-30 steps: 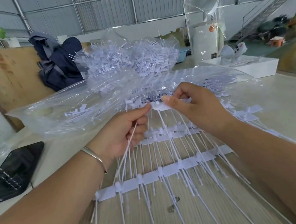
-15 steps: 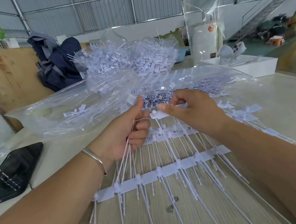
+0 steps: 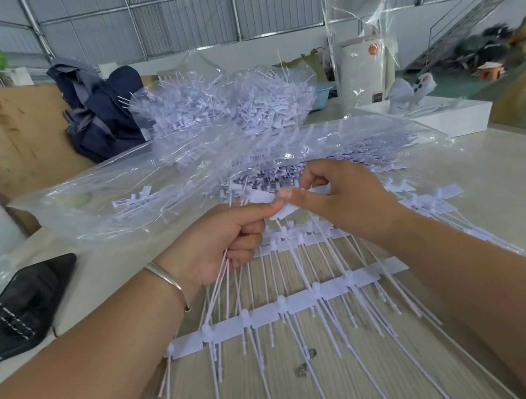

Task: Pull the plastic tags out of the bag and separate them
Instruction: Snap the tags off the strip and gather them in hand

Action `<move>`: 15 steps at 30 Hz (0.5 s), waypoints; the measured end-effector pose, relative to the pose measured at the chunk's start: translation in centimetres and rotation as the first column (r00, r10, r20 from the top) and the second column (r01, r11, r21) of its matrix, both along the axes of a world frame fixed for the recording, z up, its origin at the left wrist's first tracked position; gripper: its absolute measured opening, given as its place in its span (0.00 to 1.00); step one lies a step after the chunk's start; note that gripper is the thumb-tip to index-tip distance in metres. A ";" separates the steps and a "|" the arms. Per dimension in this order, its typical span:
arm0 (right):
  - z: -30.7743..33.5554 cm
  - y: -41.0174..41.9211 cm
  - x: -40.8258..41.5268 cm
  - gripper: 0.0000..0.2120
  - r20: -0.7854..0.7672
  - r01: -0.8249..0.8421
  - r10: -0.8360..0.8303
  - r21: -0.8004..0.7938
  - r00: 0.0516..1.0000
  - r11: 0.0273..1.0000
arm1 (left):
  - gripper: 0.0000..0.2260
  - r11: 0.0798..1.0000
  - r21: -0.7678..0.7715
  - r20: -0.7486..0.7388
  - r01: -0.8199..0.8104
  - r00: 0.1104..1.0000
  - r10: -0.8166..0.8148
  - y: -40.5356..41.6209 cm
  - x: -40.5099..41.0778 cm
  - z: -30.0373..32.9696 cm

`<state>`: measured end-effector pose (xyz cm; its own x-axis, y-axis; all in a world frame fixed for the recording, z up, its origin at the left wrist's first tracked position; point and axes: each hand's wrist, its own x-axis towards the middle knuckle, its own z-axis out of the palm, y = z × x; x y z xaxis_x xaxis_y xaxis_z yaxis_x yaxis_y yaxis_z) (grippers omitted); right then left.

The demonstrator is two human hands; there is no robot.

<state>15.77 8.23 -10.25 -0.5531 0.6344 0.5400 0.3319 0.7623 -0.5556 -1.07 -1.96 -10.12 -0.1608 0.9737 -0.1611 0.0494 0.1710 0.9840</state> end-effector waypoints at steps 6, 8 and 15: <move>0.1 0.1 -0.1 0.17 0.045 -0.009 0.009 0.000 0.999 1.000 | 0.16 0.996 0.031 0.134 -0.089 0.987 0.084 0.4 -0.5 -0.1; 0.2 0.0 0.0 0.18 0.016 -0.011 0.011 -0.032 1.000 0.999 | 0.20 0.991 0.033 0.128 -0.127 0.984 0.122 0.5 -0.4 -0.2; 0.5 0.4 0.3 0.20 -0.027 0.020 -0.021 -0.065 0.999 0.998 | 0.18 0.986 0.132 0.200 -0.101 0.977 0.074 0.3 -0.7 -0.2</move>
<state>16.12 8.60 -9.72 -0.5251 0.6794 0.5126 0.3308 0.7179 -0.6126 -1.73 -1.65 -10.27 -0.2256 0.9724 -0.0601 -0.1532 0.0255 0.9879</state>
